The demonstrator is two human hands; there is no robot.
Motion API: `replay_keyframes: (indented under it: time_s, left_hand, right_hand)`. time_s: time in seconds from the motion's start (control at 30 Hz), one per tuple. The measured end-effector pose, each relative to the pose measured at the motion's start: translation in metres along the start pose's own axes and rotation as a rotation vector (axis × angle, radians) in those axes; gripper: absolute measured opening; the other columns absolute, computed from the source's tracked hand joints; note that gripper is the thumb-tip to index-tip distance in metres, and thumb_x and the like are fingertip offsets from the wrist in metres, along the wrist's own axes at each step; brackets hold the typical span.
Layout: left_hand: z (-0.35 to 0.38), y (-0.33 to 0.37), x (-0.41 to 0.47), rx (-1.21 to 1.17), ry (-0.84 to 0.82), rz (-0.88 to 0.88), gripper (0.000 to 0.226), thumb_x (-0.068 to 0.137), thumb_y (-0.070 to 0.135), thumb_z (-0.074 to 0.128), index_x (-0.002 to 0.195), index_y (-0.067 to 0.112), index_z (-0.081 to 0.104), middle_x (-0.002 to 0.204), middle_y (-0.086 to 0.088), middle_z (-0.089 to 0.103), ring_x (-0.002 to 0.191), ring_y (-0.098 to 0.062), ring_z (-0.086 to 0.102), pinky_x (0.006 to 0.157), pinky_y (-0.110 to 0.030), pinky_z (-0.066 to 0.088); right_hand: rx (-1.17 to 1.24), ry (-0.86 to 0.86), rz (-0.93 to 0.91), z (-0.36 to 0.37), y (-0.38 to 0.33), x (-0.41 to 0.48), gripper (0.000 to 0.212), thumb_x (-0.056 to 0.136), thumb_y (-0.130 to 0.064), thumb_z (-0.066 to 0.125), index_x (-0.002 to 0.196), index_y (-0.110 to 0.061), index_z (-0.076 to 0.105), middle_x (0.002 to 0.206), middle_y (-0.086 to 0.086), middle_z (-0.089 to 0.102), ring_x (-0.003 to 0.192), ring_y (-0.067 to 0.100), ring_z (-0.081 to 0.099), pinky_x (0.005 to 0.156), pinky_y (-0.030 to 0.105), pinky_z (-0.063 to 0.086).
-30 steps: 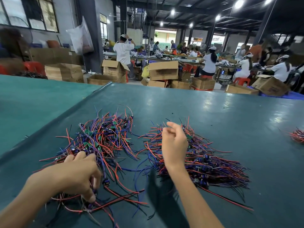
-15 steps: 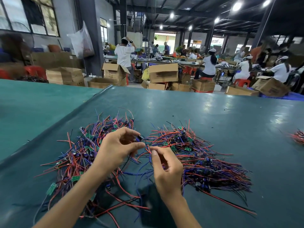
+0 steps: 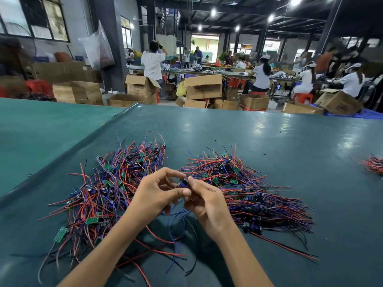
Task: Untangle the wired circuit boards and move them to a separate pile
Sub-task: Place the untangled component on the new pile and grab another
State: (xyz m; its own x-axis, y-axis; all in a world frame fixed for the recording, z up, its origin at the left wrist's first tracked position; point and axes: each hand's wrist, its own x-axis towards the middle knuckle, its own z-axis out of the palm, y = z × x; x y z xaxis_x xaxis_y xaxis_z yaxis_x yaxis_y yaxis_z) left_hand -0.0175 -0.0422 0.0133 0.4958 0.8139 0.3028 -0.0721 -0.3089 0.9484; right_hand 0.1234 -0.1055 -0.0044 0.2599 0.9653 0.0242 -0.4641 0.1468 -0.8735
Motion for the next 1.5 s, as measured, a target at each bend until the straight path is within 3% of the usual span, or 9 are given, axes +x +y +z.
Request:
replay_keyframes:
  time_s: [0.27, 0.47, 0.67, 0.77, 0.87, 1.07, 1.23, 1.37, 1.5]
  left_hand:
    - [-0.009, 0.002, 0.002, 0.272, 0.017, 0.068, 0.024, 0.077, 0.03, 0.085, 0.097, 0.029, 0.071, 0.075, -0.002, 0.074, 0.049, -0.018, 0.065, 0.042, -0.024, 0.045]
    - [-0.027, -0.004, -0.005, 0.508, 0.023, 0.034, 0.018, 0.084, 0.032, 0.081, 0.098, 0.033, 0.07, 0.073, 0.012, 0.072, 0.051, -0.011, 0.062, 0.056, -0.026, 0.054]
    - [-0.072, -0.015, -0.018, 1.03, 0.192, 0.075, 0.014, 0.092, 0.043, 0.067, 0.1, 0.033, 0.073, 0.092, 0.016, 0.07, 0.09, -0.011, 0.063, 0.082, -0.036, 0.054]
    - [-0.094, -0.022, -0.014, 1.413, 0.164, -0.185, 0.04, 0.095, 0.05, 0.059, 0.127, 0.025, 0.064, 0.124, 0.001, 0.06, 0.117, -0.025, 0.051, 0.099, -0.039, 0.045]
    - [-0.108, -0.026, -0.008, 1.578, 0.049, -0.425, 0.049, 0.094, 0.06, 0.054, 0.129, 0.025, 0.058, 0.131, -0.002, 0.054, 0.125, -0.03, 0.046, 0.101, -0.042, 0.042]
    - [-0.111, -0.022, 0.003, 1.324, 0.062, -0.406, 0.021, 0.089, 0.04, 0.07, 0.101, 0.025, 0.06, 0.099, 0.005, 0.069, 0.104, -0.023, 0.064, 0.087, -0.034, 0.05]
    - [-0.097, -0.02, 0.001, 0.878, 0.162, -0.335, 0.016, 0.082, 0.028, 0.082, 0.09, 0.025, 0.068, 0.067, 0.012, 0.07, 0.071, -0.004, 0.064, 0.064, -0.024, 0.045]
    - [-0.088, -0.004, 0.002, 0.75, 0.273, -0.138, 0.012, 0.081, 0.031, 0.083, 0.076, 0.028, 0.073, 0.062, 0.012, 0.069, 0.06, -0.001, 0.062, 0.058, -0.015, 0.042]
    - [-0.075, 0.02, 0.007, 0.539, 0.239, -0.009, 0.011, 0.083, 0.029, 0.082, 0.079, 0.024, 0.073, 0.063, 0.006, 0.07, 0.048, -0.007, 0.059, 0.052, -0.017, 0.051]
  right_hand:
    - [-0.151, -0.017, -0.014, 0.001, 0.001, 0.003, 0.018, 0.085, -0.026, 0.076, 0.092, -0.009, 0.079, 0.085, 0.013, 0.073, 0.07, 0.02, 0.065, 0.058, 0.027, 0.048]
    - [-0.064, 0.262, -0.046, -0.005, -0.031, 0.032, 0.01, 0.084, -0.009, 0.078, 0.075, -0.005, 0.077, 0.071, 0.012, 0.07, 0.06, 0.019, 0.066, 0.053, 0.027, 0.055]
    - [-0.144, 0.492, 0.08, -0.042, -0.068, 0.072, 0.014, 0.088, 0.009, 0.067, 0.099, 0.012, 0.059, 0.078, 0.022, 0.063, 0.065, 0.029, 0.063, 0.054, 0.031, 0.06]
    - [-0.367, 0.518, 0.185, -0.056, -0.074, 0.075, 0.031, 0.083, 0.009, 0.072, 0.11, 0.012, 0.057, 0.101, 0.03, 0.061, 0.084, 0.039, 0.07, 0.065, 0.04, 0.061]
    - [-0.634, 0.519, 0.162, -0.049, -0.065, 0.065, 0.015, 0.082, -0.003, 0.076, 0.088, -0.001, 0.062, 0.102, 0.031, 0.065, 0.081, 0.035, 0.072, 0.078, 0.048, 0.062]
    - [-1.164, 0.149, -0.461, 0.008, 0.007, 0.005, 0.015, 0.09, -0.02, 0.065, 0.096, -0.015, 0.078, 0.091, -0.004, 0.077, 0.082, 0.01, 0.068, 0.083, 0.023, 0.053]
    - [-1.508, -0.116, -0.533, 0.014, 0.059, -0.009, 0.027, 0.098, -0.027, 0.051, 0.112, -0.016, 0.071, 0.105, 0.005, 0.072, 0.098, 0.029, 0.065, 0.08, 0.04, 0.052]
    - [-1.269, -0.056, -0.72, 0.007, 0.058, -0.012, 0.017, 0.095, -0.02, 0.063, 0.103, -0.011, 0.075, 0.093, 0.003, 0.073, 0.081, 0.02, 0.068, 0.073, 0.034, 0.055]
    - [-0.949, -0.032, -0.596, 0.006, 0.055, -0.013, 0.022, 0.095, -0.037, 0.063, 0.108, -0.024, 0.075, 0.087, -0.012, 0.068, 0.069, 0.005, 0.058, 0.066, 0.017, 0.045]
